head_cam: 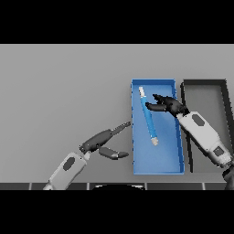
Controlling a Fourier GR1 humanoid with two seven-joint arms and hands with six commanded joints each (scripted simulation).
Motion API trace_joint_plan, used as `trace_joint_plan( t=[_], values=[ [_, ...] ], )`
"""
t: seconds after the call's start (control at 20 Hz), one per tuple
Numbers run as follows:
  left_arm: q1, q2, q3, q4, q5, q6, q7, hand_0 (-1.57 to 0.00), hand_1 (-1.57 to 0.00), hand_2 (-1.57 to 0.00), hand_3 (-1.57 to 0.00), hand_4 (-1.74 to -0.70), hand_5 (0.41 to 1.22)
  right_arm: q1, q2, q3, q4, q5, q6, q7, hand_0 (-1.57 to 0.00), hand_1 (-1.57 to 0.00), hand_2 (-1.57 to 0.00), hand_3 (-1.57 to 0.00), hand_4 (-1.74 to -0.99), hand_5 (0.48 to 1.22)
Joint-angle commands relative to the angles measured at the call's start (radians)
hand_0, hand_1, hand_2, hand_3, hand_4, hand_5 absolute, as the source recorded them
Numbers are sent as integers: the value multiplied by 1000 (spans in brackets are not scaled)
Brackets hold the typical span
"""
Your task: Pick up the blue pipe and place it into the blue bin.
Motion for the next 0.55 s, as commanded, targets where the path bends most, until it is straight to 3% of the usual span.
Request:
trace_joint_plan(
  t=[0.0,0.5],
  values=[
    [-3,-10,-5,11,-6,4,11,1,1,1,1,-914,459,7,0,-3,3,0,-3,-18,-36,-32,-30,-24,-1122,705],
    [-11,-4,13,10,15,-3,17,1,1,1,1,-920,468,4,7,-16,25,-19,36,-44,-9,-8,-7,-6,-1129,677]
  ],
)
